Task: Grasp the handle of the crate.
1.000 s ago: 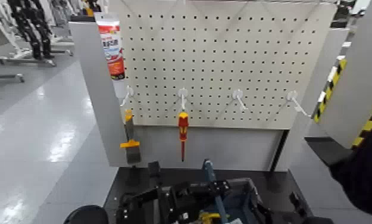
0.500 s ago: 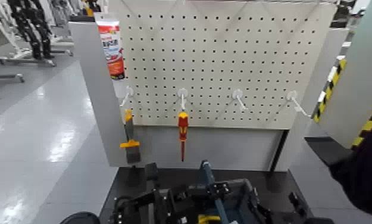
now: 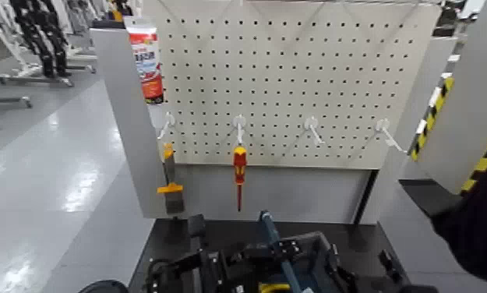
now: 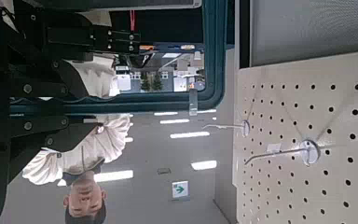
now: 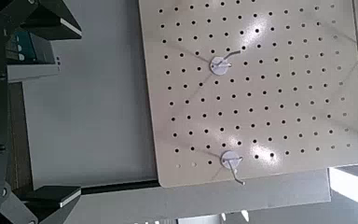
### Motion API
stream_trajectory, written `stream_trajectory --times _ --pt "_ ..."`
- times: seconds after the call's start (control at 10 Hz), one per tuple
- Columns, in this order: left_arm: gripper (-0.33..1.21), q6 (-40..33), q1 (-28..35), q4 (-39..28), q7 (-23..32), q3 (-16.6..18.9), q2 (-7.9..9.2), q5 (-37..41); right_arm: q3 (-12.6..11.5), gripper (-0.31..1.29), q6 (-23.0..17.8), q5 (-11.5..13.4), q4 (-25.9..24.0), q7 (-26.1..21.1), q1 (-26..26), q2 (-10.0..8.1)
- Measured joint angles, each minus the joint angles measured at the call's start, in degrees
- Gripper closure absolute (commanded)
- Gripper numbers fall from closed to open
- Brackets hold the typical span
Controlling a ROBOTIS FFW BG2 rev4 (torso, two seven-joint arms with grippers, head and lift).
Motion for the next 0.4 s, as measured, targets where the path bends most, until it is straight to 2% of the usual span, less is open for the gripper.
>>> stream_trajectory --times 0.4 --pt "1.19 0.0 0.0 -0.1 0.1 0.2 0.00 0.0 -0.2 0.13 -0.2 1.3 0.0 0.1 -0.1 0.01"
